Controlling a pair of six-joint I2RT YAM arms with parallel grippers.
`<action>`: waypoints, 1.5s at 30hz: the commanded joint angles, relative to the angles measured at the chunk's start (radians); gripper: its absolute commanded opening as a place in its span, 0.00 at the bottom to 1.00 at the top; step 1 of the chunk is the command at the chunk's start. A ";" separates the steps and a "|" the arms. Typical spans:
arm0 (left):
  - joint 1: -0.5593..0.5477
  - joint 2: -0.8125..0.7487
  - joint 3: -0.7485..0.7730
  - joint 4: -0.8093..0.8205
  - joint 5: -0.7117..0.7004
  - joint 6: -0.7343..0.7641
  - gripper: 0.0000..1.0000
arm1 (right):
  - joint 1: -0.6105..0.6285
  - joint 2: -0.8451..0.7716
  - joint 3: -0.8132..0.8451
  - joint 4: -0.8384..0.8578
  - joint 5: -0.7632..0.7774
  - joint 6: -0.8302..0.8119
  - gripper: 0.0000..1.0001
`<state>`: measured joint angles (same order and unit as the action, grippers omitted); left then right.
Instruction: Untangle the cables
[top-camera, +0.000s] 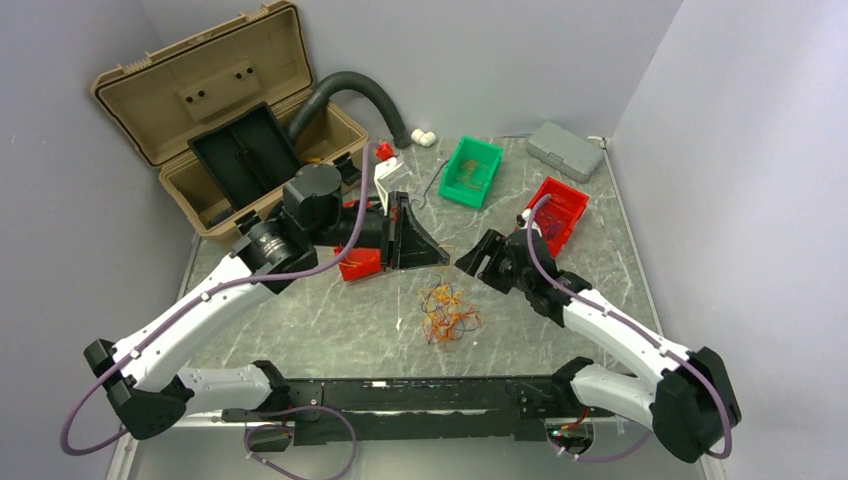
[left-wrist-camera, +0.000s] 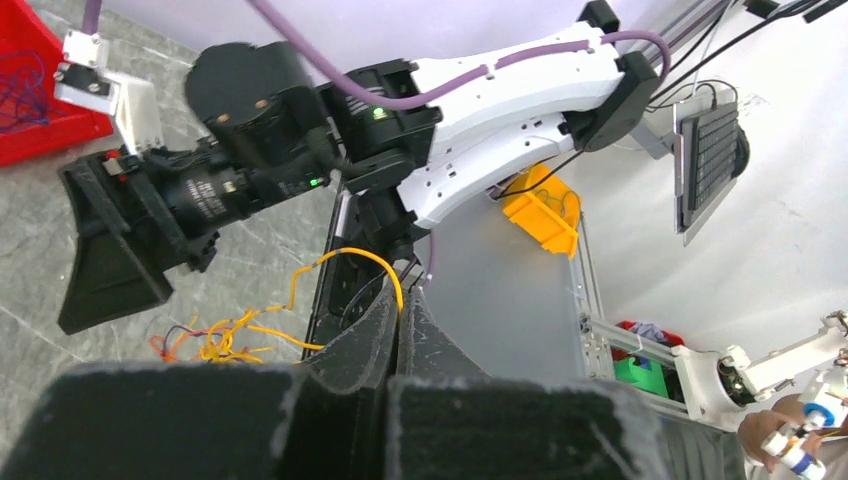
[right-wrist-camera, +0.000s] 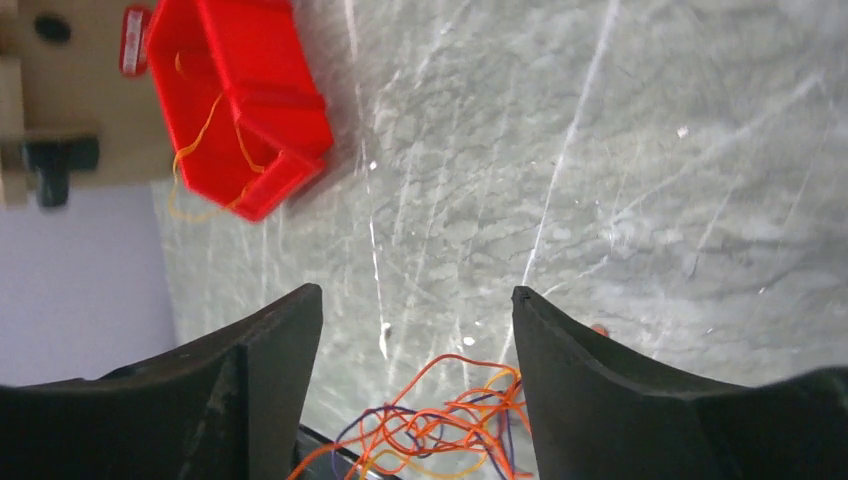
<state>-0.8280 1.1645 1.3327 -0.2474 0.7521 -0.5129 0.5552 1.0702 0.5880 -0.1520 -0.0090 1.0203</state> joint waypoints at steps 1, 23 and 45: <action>0.007 0.037 0.057 -0.097 -0.013 0.063 0.00 | -0.006 -0.137 0.023 0.083 -0.130 -0.424 0.76; 0.009 0.135 0.164 -0.165 0.052 0.088 0.00 | 0.041 -0.366 -0.114 0.578 -0.549 -0.758 0.83; 0.499 -0.057 0.171 0.058 -0.054 -0.038 0.00 | 0.170 -0.116 -0.308 0.307 0.366 -0.346 0.13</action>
<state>-0.3790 1.2163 1.4700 -0.1783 0.7872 -0.6147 0.7380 1.0412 0.2981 0.4068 0.1123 0.5869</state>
